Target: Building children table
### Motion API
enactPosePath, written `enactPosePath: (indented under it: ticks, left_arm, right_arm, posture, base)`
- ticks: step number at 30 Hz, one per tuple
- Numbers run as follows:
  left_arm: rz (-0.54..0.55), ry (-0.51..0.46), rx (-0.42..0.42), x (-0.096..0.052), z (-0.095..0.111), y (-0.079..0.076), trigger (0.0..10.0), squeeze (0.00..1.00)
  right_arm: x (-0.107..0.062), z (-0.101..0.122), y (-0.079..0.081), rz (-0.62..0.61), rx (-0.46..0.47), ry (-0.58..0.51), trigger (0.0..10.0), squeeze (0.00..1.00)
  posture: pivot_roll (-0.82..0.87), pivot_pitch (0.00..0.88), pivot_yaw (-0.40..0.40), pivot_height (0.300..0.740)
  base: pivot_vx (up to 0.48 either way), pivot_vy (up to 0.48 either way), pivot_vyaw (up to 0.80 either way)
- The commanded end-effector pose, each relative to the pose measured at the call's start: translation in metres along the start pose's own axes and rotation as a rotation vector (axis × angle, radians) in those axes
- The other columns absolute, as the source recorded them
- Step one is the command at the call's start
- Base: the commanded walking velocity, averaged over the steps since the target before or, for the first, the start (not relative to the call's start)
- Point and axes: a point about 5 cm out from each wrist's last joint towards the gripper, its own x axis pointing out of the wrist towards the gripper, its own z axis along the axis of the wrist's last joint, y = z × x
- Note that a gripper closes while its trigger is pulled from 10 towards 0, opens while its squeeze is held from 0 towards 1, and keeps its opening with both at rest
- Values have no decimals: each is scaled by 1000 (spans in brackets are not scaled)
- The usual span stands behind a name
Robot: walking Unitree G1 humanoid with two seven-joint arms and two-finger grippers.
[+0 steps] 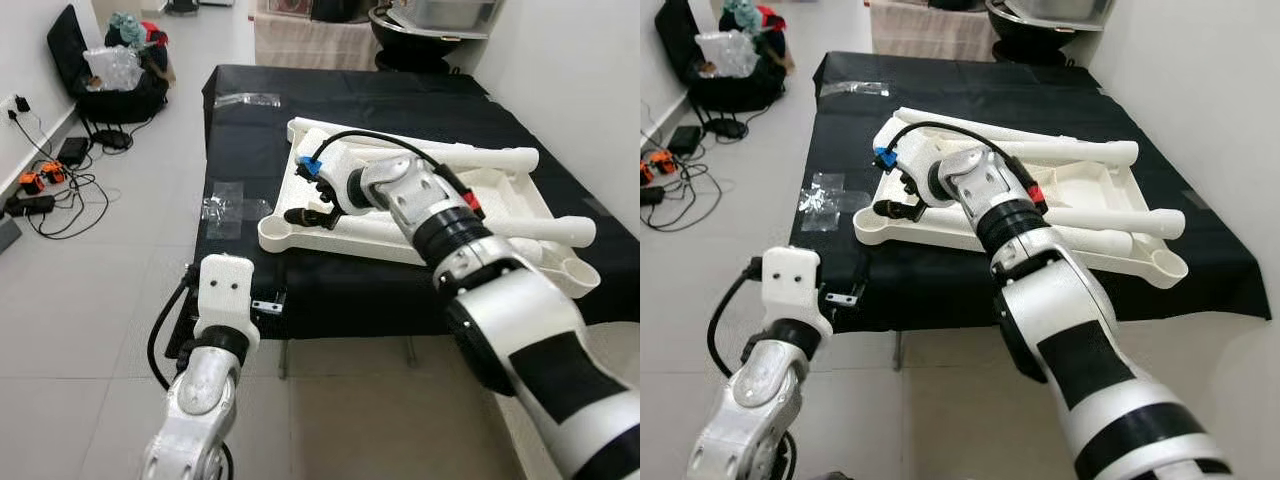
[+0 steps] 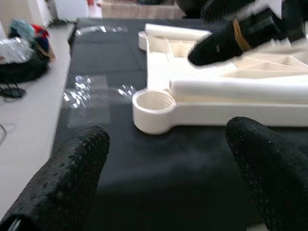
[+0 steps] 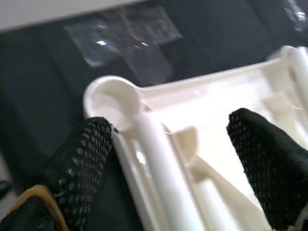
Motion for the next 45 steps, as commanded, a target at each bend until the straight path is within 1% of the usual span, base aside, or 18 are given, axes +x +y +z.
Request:
enactPosePath:
  ticks: [1,5,11,16,18,22,23,24,25,31,33,38,40,41,42,43,44,45]
  left_arm:
    - [3,-4,-55,-3,5,-10,10000,0]
    - [-6,-3,-54,-6,7,-14,10000,0]
    - [-11,-2,-57,-12,13,-13,10000,0]
    - [12,17,-61,-18,13,-13,10000,0]
    - [12,17,-61,-18,13,-13,10000,0]
    - [16,34,-64,-23,13,-15,10000,0]
    - [17,38,-82,-25,14,-16,10000,0]
    - [17,38,-82,-25,14,-16,10000,0]
    - [21,38,-86,-25,15,-15,10000,0]
    - [26,37,-85,-26,17,-13,10000,0]
    - [46,27,-127,-27,20,-10,10000,0]
    - [51,25,-142,-27,21,-10,10000,0]
    - [50,24,-145,-28,21,-11,10000,0]
    - [48,31,-166,-30,21,-13,10000,0]
    - [48,31,-166,-30,21,-13,10000,0]
    - [45,37,-179,-31,21,-15,10000,0]
    - [44,44,-192,-32,21,-16,10000,0]
    - [44,44,-192,-32,21,-16,10000,0]
  right_arm:
    - [-4,-5,-8,-50,-6,28,10000,0]
    - [-6,-8,-12,-82,-3,44,10000,0]
    - [-2,-18,-8,-82,25,68,10000,0]
    - [1,-19,-6,-100,46,60,10000,0]
    - [1,-19,-6,-100,46,60,10000,0]
    - [2,-16,-5,-116,50,49,10000,0]
    - [3,-13,-5,-128,47,40,10000,0]
    - [3,-13,-5,-128,47,40,10000,0]
    - [4,-10,-4,-138,35,34,10000,0]
    - [4,-8,-4,-145,20,31,10000,0]
    - [5,-3,-2,-144,-31,24,10000,0]
    - [6,-2,-1,-140,-46,26,10000,0]
    - [6,-1,-1,-140,-58,24,10000,0]
    - [6,5,-1,-160,-58,0,10000,0]
    - [6,5,-1,-160,-58,0,10000,0]
    - [7,11,-1,-171,-73,-21,10000,0]
    - [7,15,1,-159,-94,-28,10000,0]
    - [7,15,1,-159,-94,-28,10000,0]
  posture:
    - [5,82,-160,740]
    - [17,105,-161,740]
    - [23,144,-159,740]
    - [47,167,-166,740]
    - [47,167,-166,740]
    - [41,183,-170,740]
    - [42,188,-173,740]
    - [42,188,-173,740]
    - [48,203,-186,740]
    - [42,210,-189,740]
    - [37,219,-199,740]
    - [37,219,-199,740]
    - [17,233,-202,740]
    - [-5,241,-205,740]
    - [-5,241,-205,740]
    - [-29,252,-195,740]
    - [-32,254,-203,740]
    - [-32,254,-203,740]
  base:
    - [0,0,0]
    - [0,0,0]
    - [0,0,0]
    - [0,0,0]
    - [0,0,0]
    - [0,0,0]
    - [0,0,0]
    - [0,0,0]
    - [0,0,0]
    - [0,0,0]
    - [0,0,0]
    - [0,0,0]
    - [0,0,0]
    - [0,0,0]
    - [0,0,0]
    - [0,0,0]
    - [0,0,0]
    - [0,0,0]
